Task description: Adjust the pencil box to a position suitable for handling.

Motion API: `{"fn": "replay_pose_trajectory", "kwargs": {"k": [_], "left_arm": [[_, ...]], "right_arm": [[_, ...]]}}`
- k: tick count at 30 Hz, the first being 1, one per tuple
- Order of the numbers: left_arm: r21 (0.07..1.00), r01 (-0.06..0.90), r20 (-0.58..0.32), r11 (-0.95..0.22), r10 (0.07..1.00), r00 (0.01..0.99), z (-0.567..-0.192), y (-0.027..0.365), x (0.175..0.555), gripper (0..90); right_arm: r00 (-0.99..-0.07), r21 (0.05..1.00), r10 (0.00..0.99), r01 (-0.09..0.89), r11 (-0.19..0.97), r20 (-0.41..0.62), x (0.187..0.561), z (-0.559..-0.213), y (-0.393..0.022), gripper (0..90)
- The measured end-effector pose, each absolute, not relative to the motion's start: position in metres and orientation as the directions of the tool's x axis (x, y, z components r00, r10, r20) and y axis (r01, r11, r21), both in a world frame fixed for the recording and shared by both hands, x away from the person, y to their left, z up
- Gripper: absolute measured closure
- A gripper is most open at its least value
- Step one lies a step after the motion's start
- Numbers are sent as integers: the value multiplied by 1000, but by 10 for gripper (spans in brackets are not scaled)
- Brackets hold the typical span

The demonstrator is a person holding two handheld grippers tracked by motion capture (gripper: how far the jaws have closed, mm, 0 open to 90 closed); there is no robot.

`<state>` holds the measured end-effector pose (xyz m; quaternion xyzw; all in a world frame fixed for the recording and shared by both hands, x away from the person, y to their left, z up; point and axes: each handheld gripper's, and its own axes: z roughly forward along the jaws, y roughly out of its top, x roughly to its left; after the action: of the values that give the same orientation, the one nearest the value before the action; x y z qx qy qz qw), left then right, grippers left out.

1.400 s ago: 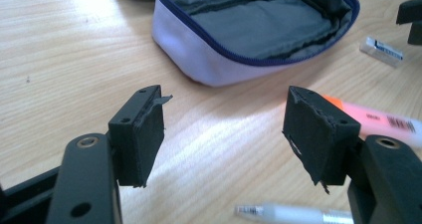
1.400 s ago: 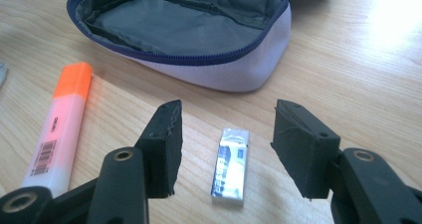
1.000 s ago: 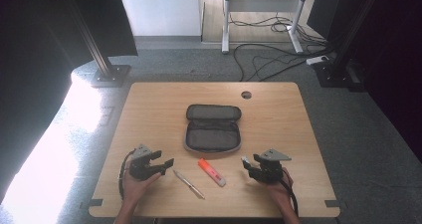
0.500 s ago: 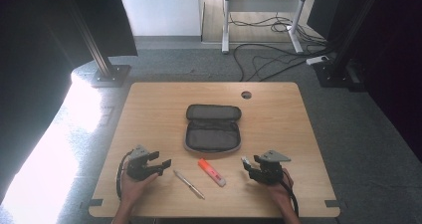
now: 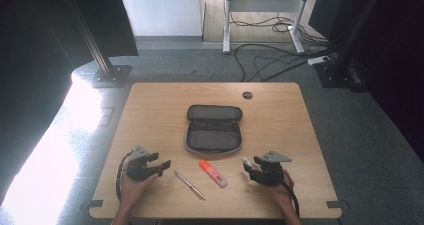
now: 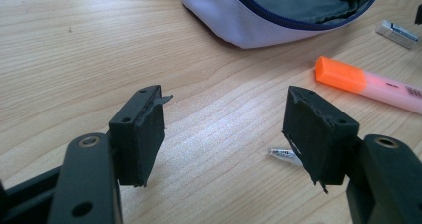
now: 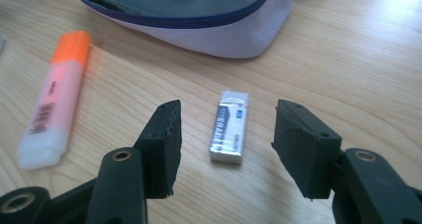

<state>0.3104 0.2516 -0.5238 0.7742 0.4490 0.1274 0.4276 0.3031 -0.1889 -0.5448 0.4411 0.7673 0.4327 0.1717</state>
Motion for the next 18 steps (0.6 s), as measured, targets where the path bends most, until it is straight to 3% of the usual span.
{"fn": "replay_pose_trajectory", "kwargs": {"k": [18], "left_arm": [[771,592,-186,-233,808,559,-525,252,311,335]], "right_arm": [[-544,792,836,541,284,72,310,-552,-175,447]]}}
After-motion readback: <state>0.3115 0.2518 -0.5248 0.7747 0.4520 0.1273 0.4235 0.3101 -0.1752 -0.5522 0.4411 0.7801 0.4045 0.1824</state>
